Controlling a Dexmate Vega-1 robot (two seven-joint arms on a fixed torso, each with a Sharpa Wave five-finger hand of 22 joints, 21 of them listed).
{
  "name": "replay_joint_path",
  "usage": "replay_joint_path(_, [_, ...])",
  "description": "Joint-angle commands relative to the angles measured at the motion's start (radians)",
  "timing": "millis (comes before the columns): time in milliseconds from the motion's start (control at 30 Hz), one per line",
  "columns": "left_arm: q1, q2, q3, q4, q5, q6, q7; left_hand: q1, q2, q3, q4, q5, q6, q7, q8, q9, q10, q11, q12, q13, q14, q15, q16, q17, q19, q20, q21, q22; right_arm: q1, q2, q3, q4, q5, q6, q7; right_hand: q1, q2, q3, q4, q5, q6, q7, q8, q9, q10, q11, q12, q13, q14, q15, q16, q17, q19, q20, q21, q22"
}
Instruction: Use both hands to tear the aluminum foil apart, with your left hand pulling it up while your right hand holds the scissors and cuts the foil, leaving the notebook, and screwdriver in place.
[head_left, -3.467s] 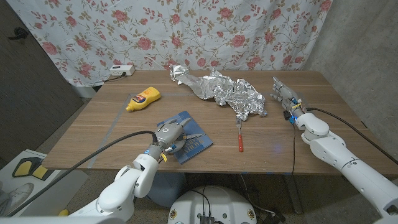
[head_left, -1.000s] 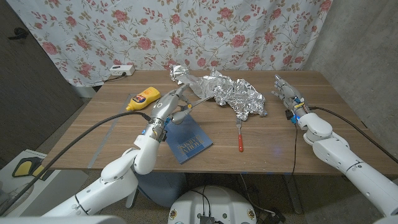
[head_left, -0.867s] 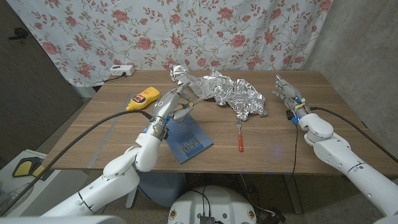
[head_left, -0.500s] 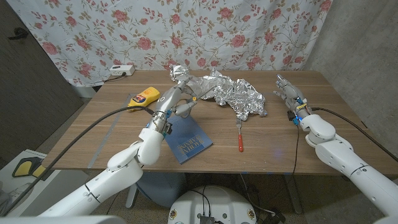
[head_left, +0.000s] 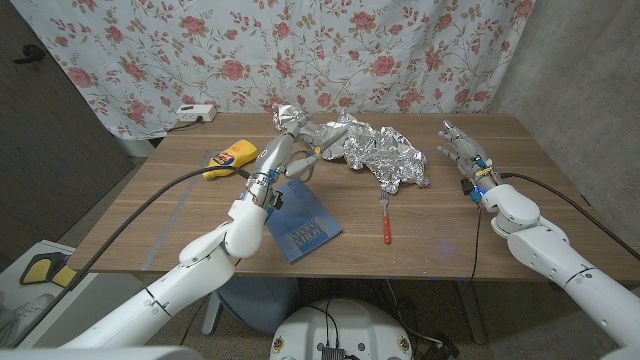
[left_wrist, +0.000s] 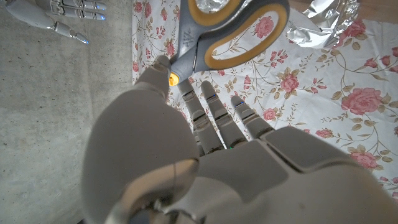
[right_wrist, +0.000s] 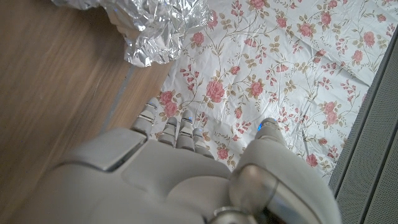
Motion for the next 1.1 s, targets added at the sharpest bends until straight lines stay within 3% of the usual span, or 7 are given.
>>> replay_joint_path(33, [-0.010,-0.025,-0.015,0.025,-0.086,-0.070,-0.019,0.005,0.007,-0.003,0.002,0.001,0.010,-0.002,0.006,0.002,0.036,-0.036,0.094,0.216,0.002,-0.017,-0.002,0.006,0.002,0.005,0.003,0.002,-0.007,-0.004,-0.003,-0.027,-0.003,-0.006,0.003,0.003,-0.008,0.008,-0.002,0.001,0.003,0.002,0.005,0.001,0.024,-0.002,0.011,0.006,0.005,-0.007,0.010,0.001,-0.006,0.002,0.006,0.002])
replay_joint_path(833, [-0.092,-0.077,0.002,0.135,-0.192,-0.183,-0.080,0.011,0.010,-0.008,0.003,-0.005,0.027,0.004,0.009,0.002,0.031,-0.035,0.097,0.213,0.004,-0.015,-0.005,0.013,0.004,-0.006,0.004,0.002,-0.012,-0.019,0.000,-0.061,-0.011,-0.006,0.018,0.007,-0.010,0.012,-0.005,0.002,0.003,0.002,0.006,0.001,0.038,-0.002,0.013,0.014,0.006,-0.006,0.010,0.000,-0.006,0.006,0.006,0.002])
replay_joint_path(1100, [-0.107,-0.087,0.006,0.163,-0.233,-0.216,-0.108,0.012,0.009,-0.008,0.003,-0.006,0.028,0.007,0.008,0.002,0.030,-0.035,0.097,0.213,0.003,-0.016,-0.007,0.014,0.002,-0.010,0.003,0.002,-0.009,-0.018,-0.006,-0.067,-0.017,-0.005,0.023,0.012,-0.010,0.017,-0.008,0.003,0.002,0.002,0.005,0.001,0.070,-0.004,0.023,0.018,0.016,-0.001,0.013,-0.001,-0.006,0.010,0.006,0.002])
